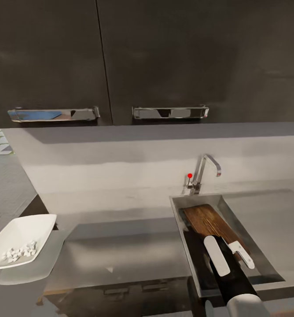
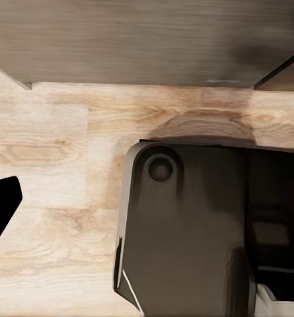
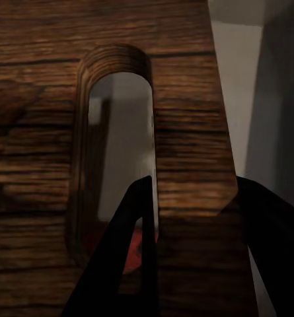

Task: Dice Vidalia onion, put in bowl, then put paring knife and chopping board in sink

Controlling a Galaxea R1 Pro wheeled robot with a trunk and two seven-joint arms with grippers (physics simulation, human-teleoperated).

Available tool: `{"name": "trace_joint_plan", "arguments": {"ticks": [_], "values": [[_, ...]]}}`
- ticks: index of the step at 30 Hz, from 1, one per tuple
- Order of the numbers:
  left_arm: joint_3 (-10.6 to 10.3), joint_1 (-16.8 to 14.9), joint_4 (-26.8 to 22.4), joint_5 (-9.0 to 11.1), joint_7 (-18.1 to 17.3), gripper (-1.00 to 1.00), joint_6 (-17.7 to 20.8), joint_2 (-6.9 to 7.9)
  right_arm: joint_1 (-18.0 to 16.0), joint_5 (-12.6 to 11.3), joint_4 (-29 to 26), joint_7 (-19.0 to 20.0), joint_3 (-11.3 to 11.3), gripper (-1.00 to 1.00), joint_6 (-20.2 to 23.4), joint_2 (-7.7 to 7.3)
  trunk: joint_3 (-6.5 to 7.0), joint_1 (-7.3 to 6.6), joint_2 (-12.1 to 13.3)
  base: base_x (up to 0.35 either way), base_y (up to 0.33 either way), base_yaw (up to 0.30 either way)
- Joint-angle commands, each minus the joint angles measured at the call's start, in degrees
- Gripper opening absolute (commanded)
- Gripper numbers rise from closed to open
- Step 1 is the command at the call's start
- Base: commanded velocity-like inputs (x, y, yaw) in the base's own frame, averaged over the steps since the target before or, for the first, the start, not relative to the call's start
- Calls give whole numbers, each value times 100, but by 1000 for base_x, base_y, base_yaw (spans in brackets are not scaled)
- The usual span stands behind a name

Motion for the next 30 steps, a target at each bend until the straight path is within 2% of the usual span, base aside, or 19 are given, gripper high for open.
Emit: {"name": "trace_joint_plan", "arguments": {"ticks": [1, 3, 4, 5, 7, 20, 30], "values": [[12, 1, -6, 62, -59, 100, 4, -1, -4, -11, -8, -20, -12, -100, 15, -1, -20, 3, -12, 0, 0, 0], [12, 1, -6, 61, -59, 100, 4, -1, -4, -7, -8, -23, -30, -100, 8, -11, -39, 3, -12, 0, 0, 0], [12, 1, -6, 61, -59, 100, 4, -1, -4, -2, -8, -23, -107, -100, 6, -10, -48, 3, -12, 0, 0, 0], [12, 1, -6, 61, -59, 100, 4, -1, -4, 3, -8, -24, -281, -100, 4, -5, -57, 3, -12, 0, 0, 0], [12, 1, -6, 60, -59, 100, 4, -1, -4, 10, -8, -24, -412, -100, 4, -3, -76, 3, -12, 0, 0, 0], [12, 1, -6, 60, -59, 100, 4, -1, -4, 13, -8, -24, -462, -100, 3, 13, -190, 3, -12, 0, 0, 0], [12, 1, -6, 61, -59, 100, 4, -1, -4, 13, -8, -24, -463, -100, 3, 20, -198, 3, -12, 0, 0, 0]]}}
